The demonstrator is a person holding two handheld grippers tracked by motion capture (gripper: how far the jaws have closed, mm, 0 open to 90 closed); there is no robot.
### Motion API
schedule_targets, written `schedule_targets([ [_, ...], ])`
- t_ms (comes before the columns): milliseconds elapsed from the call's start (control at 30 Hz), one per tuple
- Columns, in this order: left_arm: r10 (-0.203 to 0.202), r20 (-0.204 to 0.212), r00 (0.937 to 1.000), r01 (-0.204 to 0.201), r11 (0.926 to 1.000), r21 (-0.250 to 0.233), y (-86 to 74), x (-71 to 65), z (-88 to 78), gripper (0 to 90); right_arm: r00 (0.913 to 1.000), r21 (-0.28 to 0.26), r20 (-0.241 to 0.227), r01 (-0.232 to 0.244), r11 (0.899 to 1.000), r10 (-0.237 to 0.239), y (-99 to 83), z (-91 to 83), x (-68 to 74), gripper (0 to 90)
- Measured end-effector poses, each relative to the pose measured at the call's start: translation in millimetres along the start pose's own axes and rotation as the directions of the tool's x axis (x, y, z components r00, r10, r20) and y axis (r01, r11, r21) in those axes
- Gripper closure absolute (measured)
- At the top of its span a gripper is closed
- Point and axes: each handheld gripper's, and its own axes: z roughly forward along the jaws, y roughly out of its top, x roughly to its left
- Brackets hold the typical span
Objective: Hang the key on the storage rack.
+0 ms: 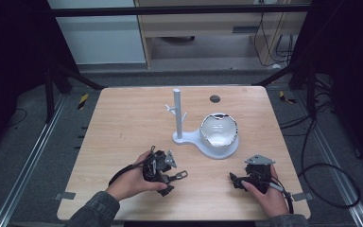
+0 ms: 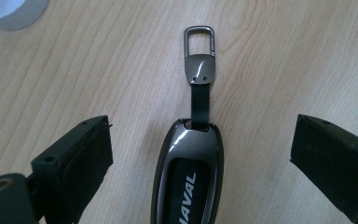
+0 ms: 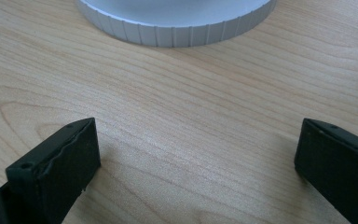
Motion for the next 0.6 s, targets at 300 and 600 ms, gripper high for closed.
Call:
schedule_targets([
  [300, 0.023, 0.062, 0.9978, -0.029, 0.9954, 0.091, 20.3, 6.8, 12.3, 19.6, 1.0000, 0.000, -0.002, 0.001, 1.000, -0.001, -0.1, -0.1, -0.1, 0.4],
  [600, 0.056, 0.075, 0.9956, -0.070, 0.9771, 0.201, 34.2, 5.9, 24.6, 44.9, 1.0000, 0.000, -0.004, 0.004, 1.000, -0.004, -0.3, -0.3, -0.4, 0.4],
])
